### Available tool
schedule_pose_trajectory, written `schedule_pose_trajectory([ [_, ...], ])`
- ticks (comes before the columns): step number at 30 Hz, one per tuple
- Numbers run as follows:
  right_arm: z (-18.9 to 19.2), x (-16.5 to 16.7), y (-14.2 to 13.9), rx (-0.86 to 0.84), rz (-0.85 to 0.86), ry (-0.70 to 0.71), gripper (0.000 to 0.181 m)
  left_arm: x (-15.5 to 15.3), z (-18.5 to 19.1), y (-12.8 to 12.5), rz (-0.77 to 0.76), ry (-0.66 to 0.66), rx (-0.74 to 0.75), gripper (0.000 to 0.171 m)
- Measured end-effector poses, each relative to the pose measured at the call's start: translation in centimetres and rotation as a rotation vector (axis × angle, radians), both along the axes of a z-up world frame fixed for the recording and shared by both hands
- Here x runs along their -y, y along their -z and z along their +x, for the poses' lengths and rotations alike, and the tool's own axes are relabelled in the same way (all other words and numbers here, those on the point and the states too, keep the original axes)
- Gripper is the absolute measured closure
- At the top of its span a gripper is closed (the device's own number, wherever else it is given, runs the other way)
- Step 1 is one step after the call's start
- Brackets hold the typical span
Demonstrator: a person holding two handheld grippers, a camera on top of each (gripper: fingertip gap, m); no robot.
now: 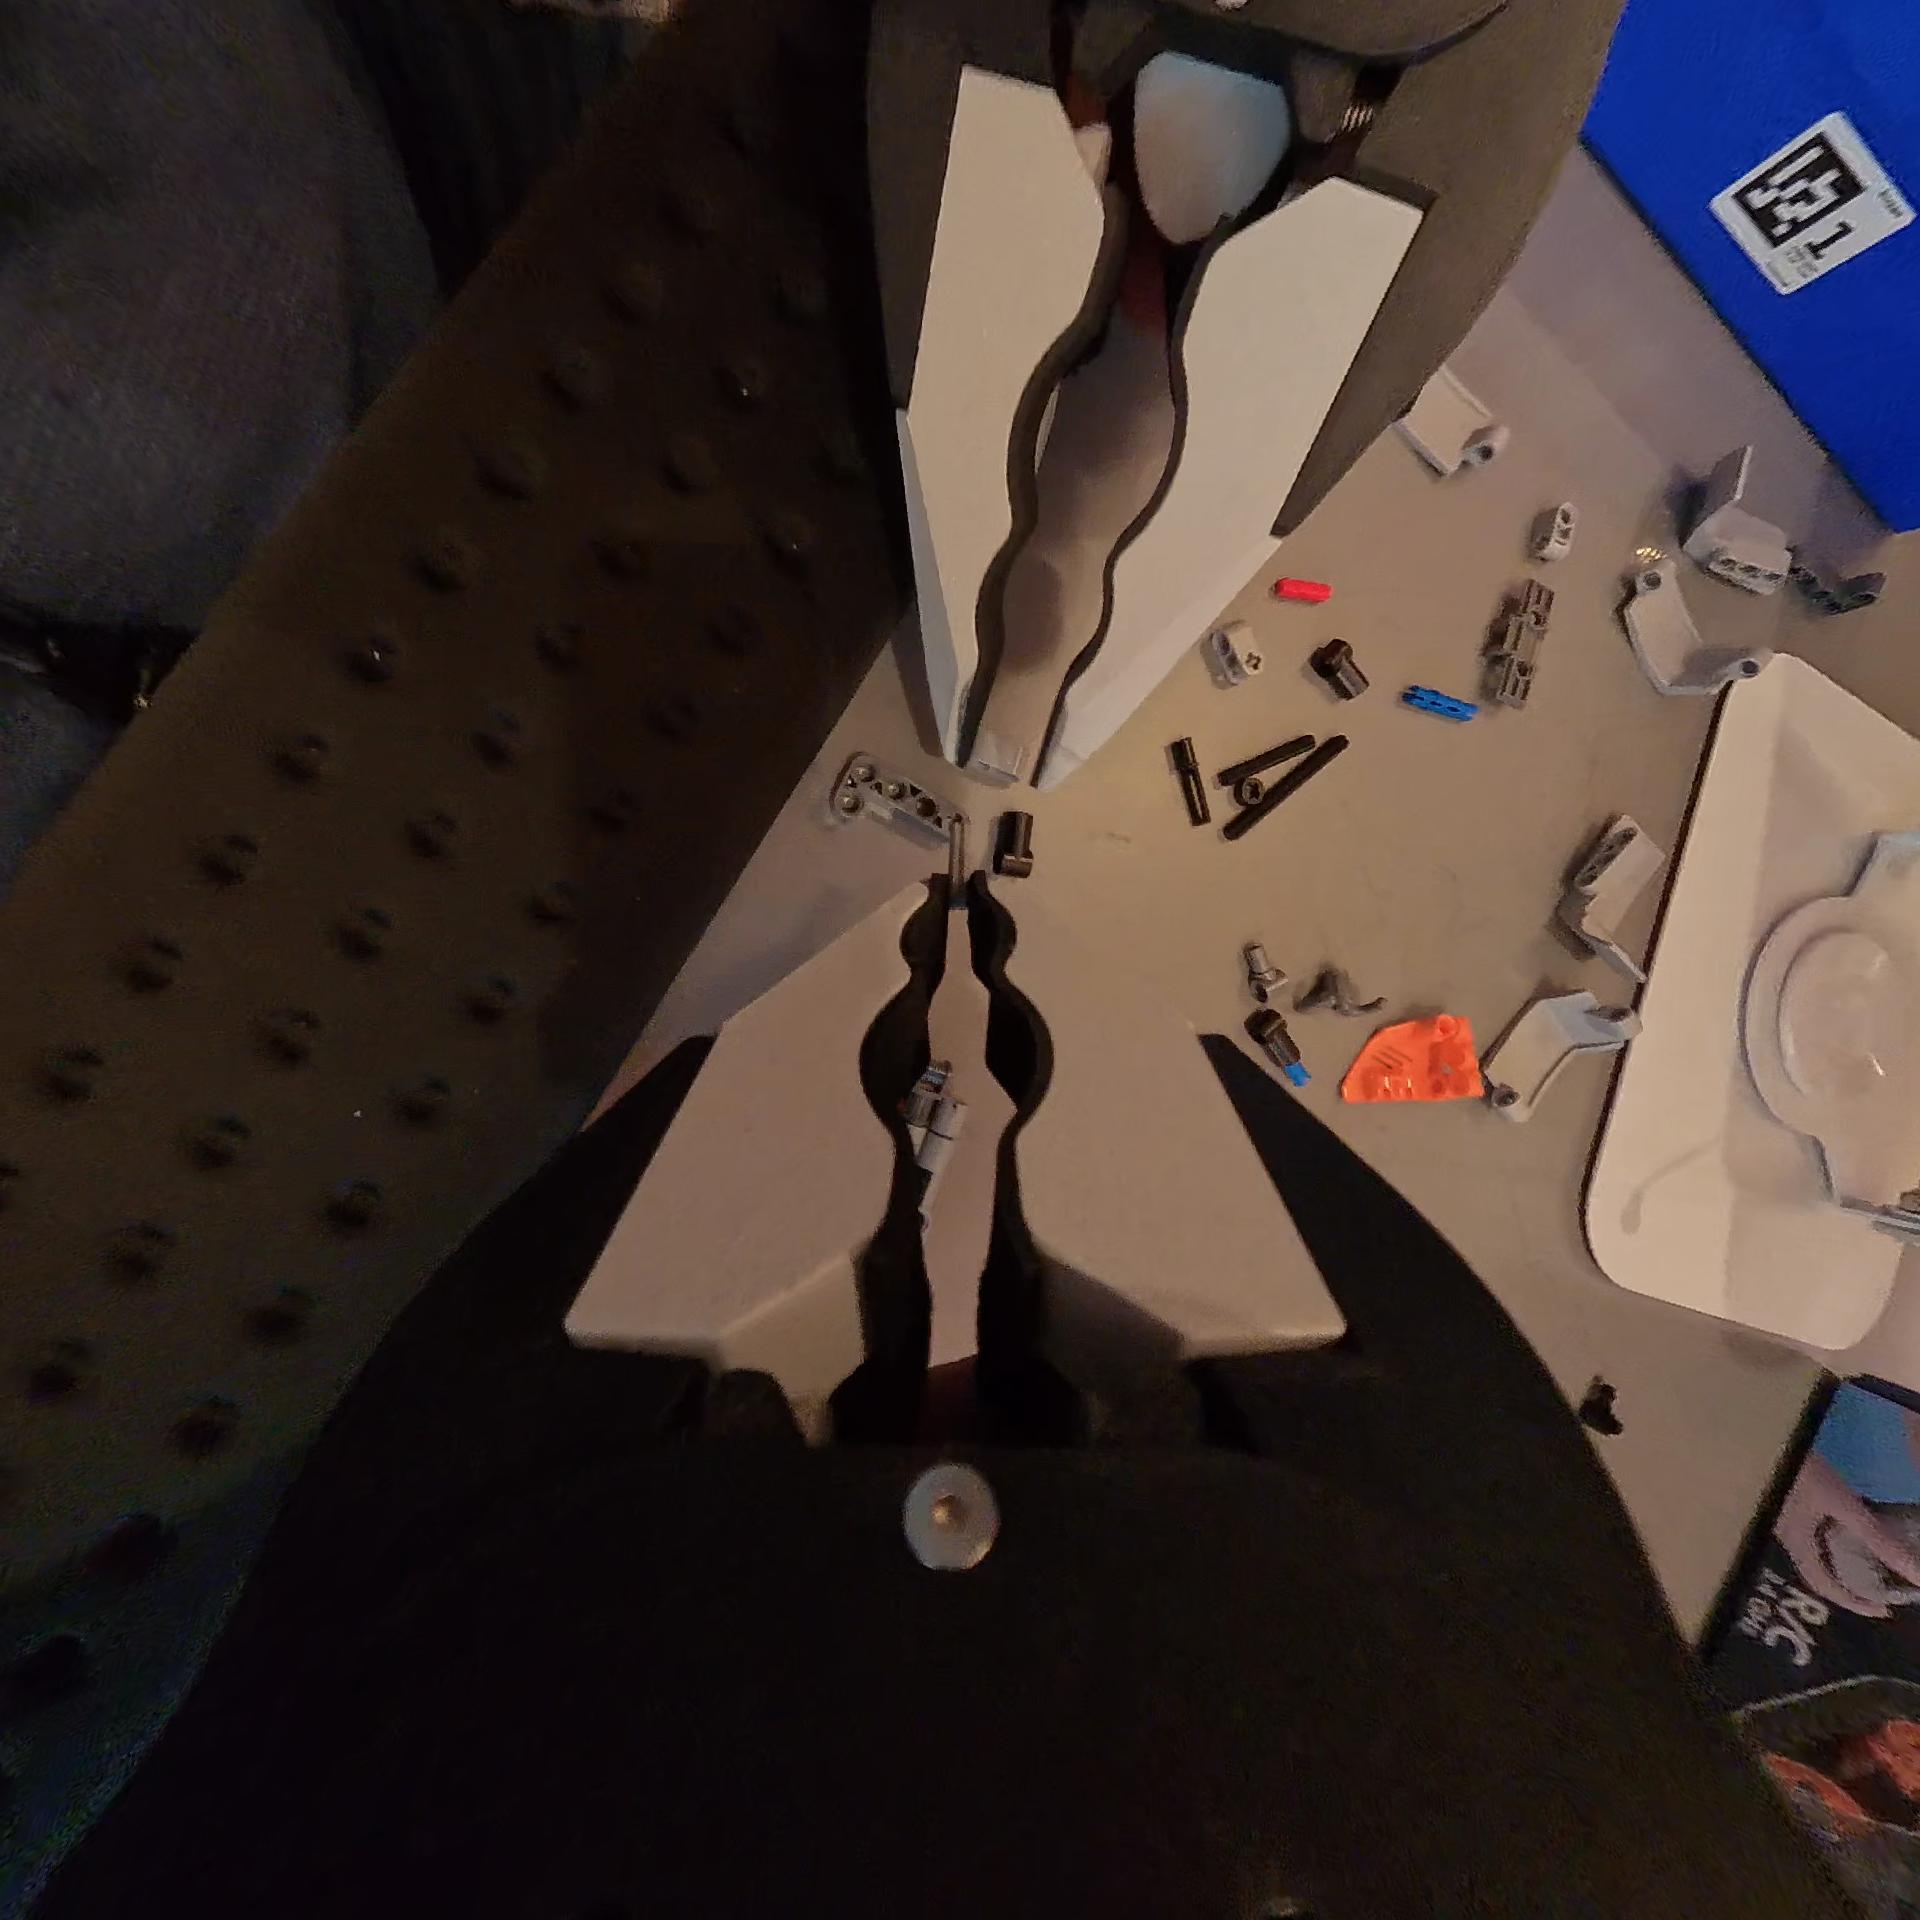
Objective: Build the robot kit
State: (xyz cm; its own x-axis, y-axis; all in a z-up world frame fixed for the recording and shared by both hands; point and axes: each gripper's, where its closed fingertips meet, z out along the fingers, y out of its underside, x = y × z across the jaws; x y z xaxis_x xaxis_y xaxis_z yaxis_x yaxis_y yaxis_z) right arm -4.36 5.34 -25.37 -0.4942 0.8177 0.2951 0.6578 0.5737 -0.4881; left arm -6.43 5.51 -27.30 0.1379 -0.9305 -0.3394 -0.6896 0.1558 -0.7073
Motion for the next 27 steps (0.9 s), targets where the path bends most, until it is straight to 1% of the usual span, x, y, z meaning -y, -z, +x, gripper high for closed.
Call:
schedule_pose_trajectory([
  [4, -0.4, -0.2, 0.7, 0.086, 0.028, -0.04, 0.18, 0.3, 0.1, 0.0, -0.008, 0.02, 0.011, 0.161],
  [8, -0.8, -0.3, 1.0, 0.154, 0.009, -0.077, 0.18, 0.4, 0.1, 0.9, -0.004, 0.044, -0.031, 0.163],
  [13, -1.0, -0.2, 1.6, 0.237, 0.001, -0.115, 0.18, 0.9, 0.3, 0.6, -0.002, 0.08, -0.01, 0.165],
  [18, -1.1, -0.1, 2.1, 0.296, -0.003, -0.134, 0.18, 2.8, 0.9, -0.7, 0.068, 0.186, 0.032, 0.17],
  [20, -1.1, -0.2, 2.3, 0.316, 0.002, -0.135, 0.18, 2.8, 1.2, -0.4, 0.09, 0.188, 0.008, 0.171],
  [23, -1.2, -0.3, 2.3, 0.341, 0.012, -0.144, 0.181, 2.2, 1.2, 0.8, 0.136, 0.176, -0.072, 0.171],
  [27, -1.1, -0.6, 2.3, 0.384, 0.049, -0.148, 0.18, 2.0, 1.3, 1.1, 0.117, 0.173, -0.086, 0.171],
])
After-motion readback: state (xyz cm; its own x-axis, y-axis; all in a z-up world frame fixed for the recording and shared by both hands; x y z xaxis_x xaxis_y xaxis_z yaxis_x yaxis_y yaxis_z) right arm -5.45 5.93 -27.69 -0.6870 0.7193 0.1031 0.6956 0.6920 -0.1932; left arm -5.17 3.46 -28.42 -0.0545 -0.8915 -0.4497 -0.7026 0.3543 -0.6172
